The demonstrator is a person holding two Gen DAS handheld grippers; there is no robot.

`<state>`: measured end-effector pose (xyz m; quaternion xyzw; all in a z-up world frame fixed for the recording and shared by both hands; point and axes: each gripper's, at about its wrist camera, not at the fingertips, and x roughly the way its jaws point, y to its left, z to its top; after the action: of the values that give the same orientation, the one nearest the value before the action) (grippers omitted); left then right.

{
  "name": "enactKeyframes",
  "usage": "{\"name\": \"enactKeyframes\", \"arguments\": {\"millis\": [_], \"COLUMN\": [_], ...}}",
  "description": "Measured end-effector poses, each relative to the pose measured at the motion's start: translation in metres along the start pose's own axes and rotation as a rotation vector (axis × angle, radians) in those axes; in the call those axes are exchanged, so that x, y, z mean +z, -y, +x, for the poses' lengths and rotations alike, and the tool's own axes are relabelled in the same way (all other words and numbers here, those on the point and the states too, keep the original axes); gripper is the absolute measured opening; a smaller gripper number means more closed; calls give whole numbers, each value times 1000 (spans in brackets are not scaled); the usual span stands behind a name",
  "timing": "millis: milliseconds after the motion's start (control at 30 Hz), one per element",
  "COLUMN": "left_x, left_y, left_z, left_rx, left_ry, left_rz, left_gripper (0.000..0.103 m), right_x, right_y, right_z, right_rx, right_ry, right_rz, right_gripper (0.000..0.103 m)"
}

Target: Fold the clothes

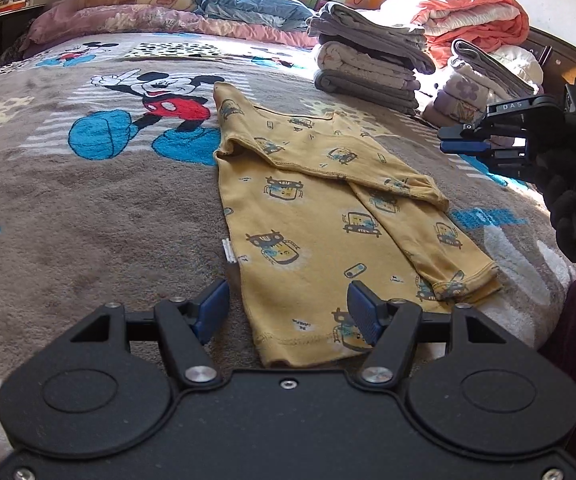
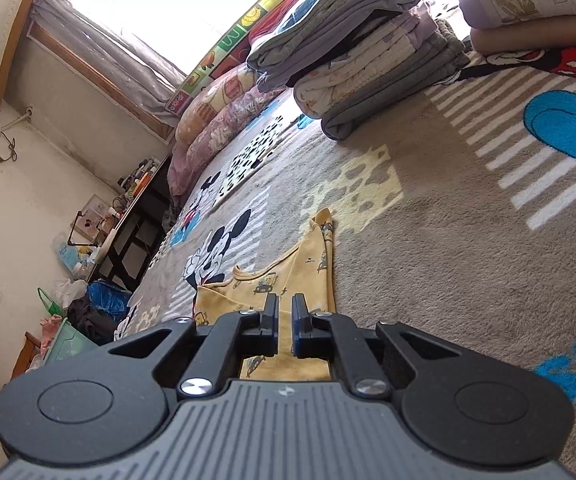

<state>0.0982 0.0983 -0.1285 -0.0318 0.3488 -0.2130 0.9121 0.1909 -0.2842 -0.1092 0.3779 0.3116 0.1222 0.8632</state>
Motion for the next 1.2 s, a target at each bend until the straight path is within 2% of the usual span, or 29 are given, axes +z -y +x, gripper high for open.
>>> {"name": "enactKeyframes", "arguments": {"millis": [33, 100, 133, 167, 300, 400, 433, 500, 533, 567, 633, 767, 933, 967, 1100, 1200], "left_x": [-2, -5, -6, -8, -17, -21, -22, -23, -24, -24, -25, -24, -21, -20, -18, -20], "left_y": [1, 1, 1, 2, 7, 13, 15, 20, 23, 25, 29, 35, 36, 38, 60, 84], "left_z": [-2, -5, -6, -7, -13, -12, -12, -11, -11, -11, -10, -6, -4, -3, -1, 3], "left_rx": [2, 9, 14, 18, 35, 59, 73, 99, 111, 122, 154, 219, 276, 293, 326, 347], "left_ry": [0, -3, -3, -3, 3, 15, 21, 34, 40, 45, 56, 70, 106, 112, 127, 127], "left_rz": [-7, -28, -40, -57, -107, -138, -139, -147, -155, -162, -165, -150, -151, -136, -5, 145], "left_gripper": [65, 65, 65, 65, 65, 65, 65, 65, 64, 64, 62, 50, 22, 9, 3, 3], "right_x": [-2, -8, -13, -17, -33, -39, -41, -47, -50, -53, -55, -48, -25, -19, 4, 17], "right_y": [1, 6, 10, 15, 41, 45, 45, 44, 44, 45, 45, 33, 17, 16, 9, 7], "right_z": [1, 3, 4, 4, 15, 16, 16, 19, 20, 19, 15, 10, 9, 9, 14, 16], "right_rx": [-21, -57, -74, -85, -51, -12, -7, -13, -14, -10, -5, 24, 65, 70, 69, 68], "right_ry": [-2, -1, 5, 11, -26, -9, -8, -14, -9, 8, 40, 73, 77, 74, 67, 65], "right_rz": [-4, -13, -8, 9, 114, 156, 170, 165, 159, 162, 162, 134, 95, 86, 57, 48], "right_gripper": [12, 27, 53, 68, 66, 61, 55, 33, 18, 13, 12, 12, 12, 12, 12, 12]}}
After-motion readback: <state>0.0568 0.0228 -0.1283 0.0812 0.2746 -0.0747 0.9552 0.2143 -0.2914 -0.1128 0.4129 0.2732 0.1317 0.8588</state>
